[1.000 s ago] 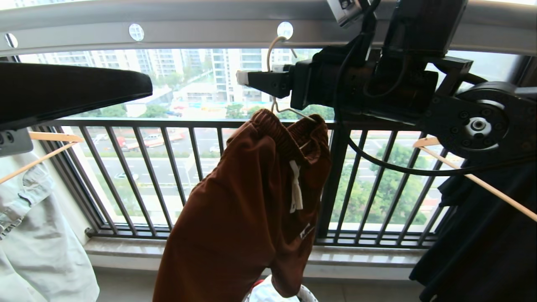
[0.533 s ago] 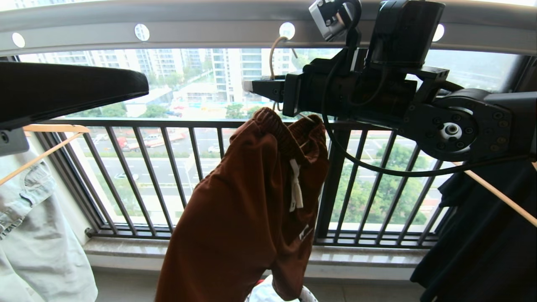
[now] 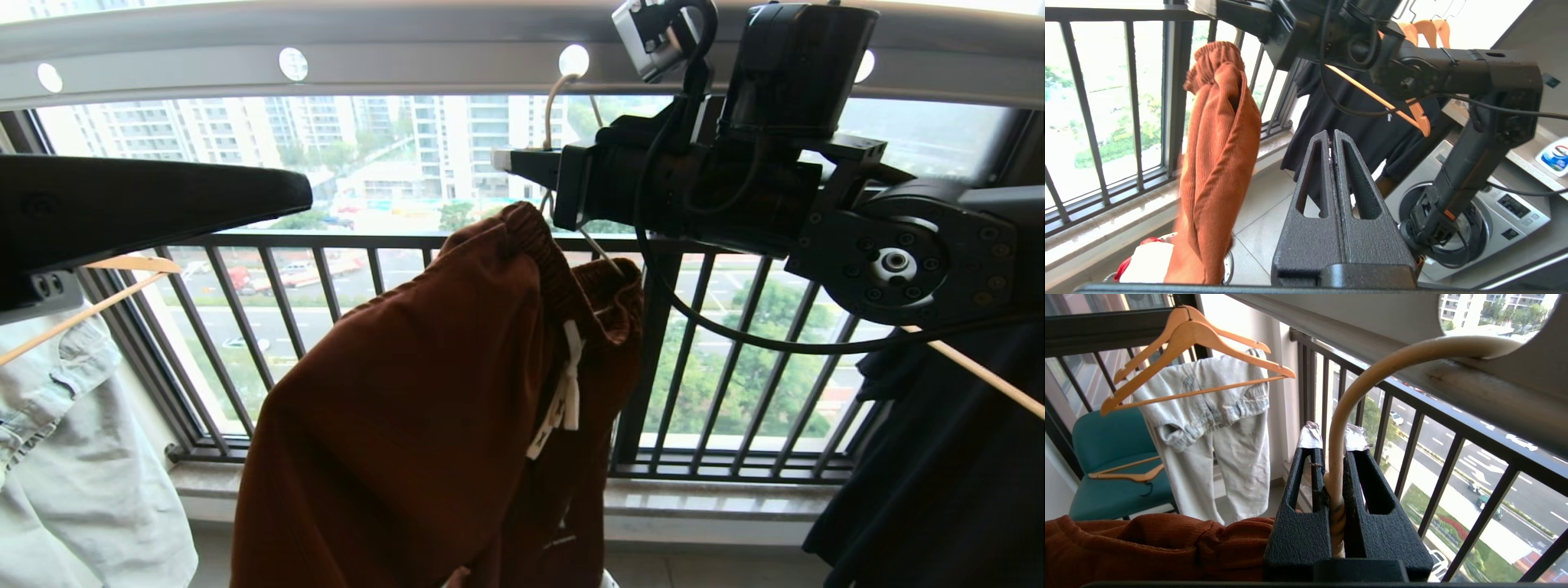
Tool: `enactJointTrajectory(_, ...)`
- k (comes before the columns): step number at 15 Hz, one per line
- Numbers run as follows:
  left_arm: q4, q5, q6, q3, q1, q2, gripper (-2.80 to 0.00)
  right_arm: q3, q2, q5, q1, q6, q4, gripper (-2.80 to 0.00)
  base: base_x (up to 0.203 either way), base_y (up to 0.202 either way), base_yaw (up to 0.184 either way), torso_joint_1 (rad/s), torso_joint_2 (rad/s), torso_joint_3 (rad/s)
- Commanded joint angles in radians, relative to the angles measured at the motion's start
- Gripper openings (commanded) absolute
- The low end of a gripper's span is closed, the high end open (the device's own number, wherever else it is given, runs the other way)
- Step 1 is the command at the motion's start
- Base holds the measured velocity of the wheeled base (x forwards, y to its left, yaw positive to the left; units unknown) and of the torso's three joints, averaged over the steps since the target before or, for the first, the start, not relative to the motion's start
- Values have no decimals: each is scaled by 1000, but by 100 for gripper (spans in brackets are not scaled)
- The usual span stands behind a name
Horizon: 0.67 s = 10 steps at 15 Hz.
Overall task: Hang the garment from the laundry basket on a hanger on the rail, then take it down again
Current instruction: Take the clothes off the clothes rack
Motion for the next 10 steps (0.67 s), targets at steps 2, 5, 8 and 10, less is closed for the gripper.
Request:
enactJointTrajectory(2,30,-3,-2,25,39,14,-280,12,-15,0,-1,1,1,-280,0,0,0,0,0,0)
enactJointTrajectory(5,216,-2,36,19,39,2,-280,12,-21,-1,-1,1,1,-280,0,0,0,0,0,0)
enactJointTrajectory(8,402,17,48,-25,38,-30,-280,10,-18,-1,-1,-1,1,-280,0,0,0,0,0,0)
enactJointTrajectory(10,499,29,70,-52,37,-52,0,6,-15,-1,-1,-1,1,-280,0,0,0,0,0,0)
